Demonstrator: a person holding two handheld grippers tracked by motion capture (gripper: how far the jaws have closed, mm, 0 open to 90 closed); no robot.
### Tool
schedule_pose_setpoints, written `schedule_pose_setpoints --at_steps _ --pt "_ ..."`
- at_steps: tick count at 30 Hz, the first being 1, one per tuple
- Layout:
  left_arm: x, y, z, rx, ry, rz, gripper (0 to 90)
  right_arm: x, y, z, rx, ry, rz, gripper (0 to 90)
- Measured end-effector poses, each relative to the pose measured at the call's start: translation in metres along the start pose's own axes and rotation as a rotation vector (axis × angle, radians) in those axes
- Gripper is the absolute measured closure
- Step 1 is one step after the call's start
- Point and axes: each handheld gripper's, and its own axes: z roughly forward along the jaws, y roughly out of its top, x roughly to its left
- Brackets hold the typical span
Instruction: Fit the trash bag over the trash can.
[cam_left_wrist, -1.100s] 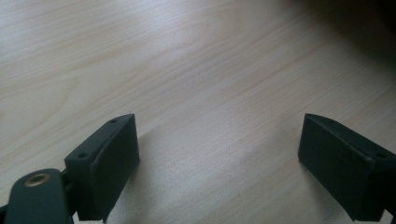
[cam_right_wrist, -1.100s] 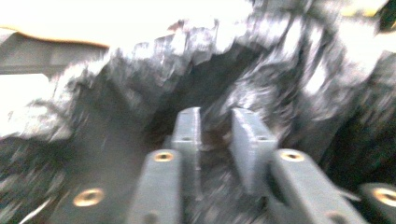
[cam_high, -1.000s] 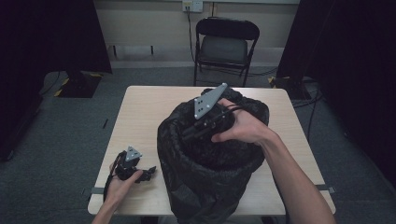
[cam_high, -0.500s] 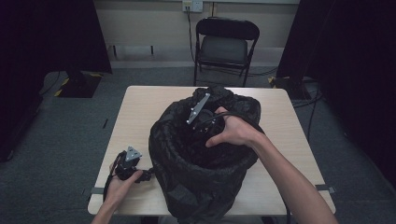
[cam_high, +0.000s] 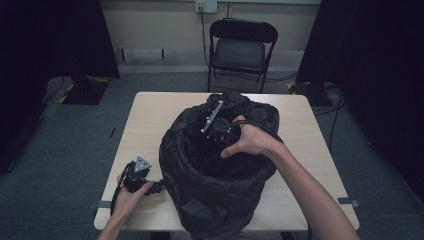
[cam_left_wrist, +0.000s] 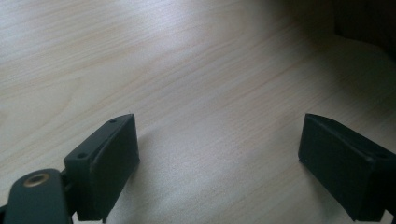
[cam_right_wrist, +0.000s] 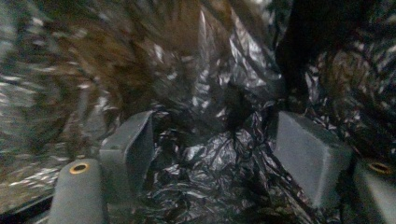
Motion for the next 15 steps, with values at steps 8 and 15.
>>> schedule_pose_setpoints --at_steps 8,15 --pt "0.0 0.0 0.0 0.0 0.0 -0.001 11.4 0.004 0.002 -0.017 -0.1 0.044 -0.001 21.6" --pt "0.0 0.0 0.0 0.0 0.0 -0.001 11.4 0.009 0.005 -0.033 -0.189 0.057 -0.027 20.4"
